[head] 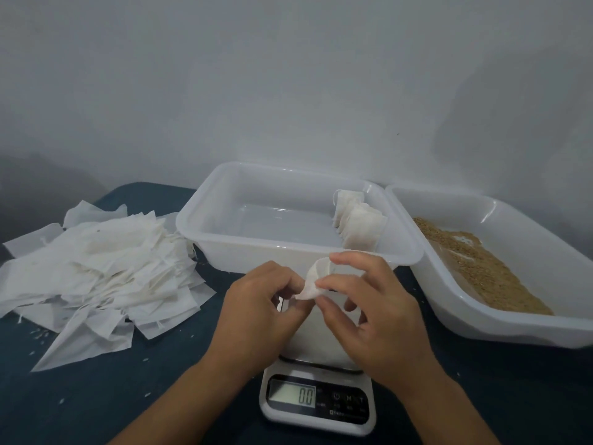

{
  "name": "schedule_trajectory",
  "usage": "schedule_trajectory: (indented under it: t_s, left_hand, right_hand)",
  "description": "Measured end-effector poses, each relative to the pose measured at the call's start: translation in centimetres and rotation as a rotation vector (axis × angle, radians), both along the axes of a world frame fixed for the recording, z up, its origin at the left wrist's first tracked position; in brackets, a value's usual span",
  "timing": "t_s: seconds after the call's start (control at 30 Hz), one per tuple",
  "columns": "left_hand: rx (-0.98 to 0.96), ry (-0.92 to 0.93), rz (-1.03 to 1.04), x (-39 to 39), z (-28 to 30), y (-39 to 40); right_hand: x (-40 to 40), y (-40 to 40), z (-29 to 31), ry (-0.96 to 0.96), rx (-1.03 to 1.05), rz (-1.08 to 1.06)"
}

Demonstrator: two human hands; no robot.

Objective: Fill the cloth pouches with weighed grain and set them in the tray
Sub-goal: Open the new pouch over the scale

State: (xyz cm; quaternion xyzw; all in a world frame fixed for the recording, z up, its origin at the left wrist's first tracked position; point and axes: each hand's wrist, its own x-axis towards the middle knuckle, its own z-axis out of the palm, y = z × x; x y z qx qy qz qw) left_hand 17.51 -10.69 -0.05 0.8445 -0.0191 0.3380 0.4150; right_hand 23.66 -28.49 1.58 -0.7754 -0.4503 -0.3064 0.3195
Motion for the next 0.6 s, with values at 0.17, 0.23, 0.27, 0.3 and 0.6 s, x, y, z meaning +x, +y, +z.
schedule_trajectory:
  t_s: [0.17, 0.23, 0.27, 0.3, 0.6]
  left_hand:
    - [-0.049, 0.070, -0.022, -0.2, 0.0, -0.2]
    - [-0.098, 0.107, -0.031, -0.2, 0.1, -0.3]
    - [-0.115, 0.123, -0.038, -0.3, 0.1, -0.4]
    - [-0.126, 0.137, -0.047, -0.3, 0.1, -0.4]
    - [-0.366, 0.335, -0.340, -0.6, 0.4, -0.2]
  right_hand:
    - [0.0, -0.3, 0.1, 0.031, 0.043, 0.001]
    - [0.1, -0.4, 0.2, 0.039, 0.064, 0.008]
    - [0.1, -0.5, 0.2, 0.039, 0.068, 0.011]
    - [0.2, -0.5, 0.2, 0.037, 0.070, 0.011]
    - [-0.1, -1.1, 0.9, 0.177, 0.061, 0.107]
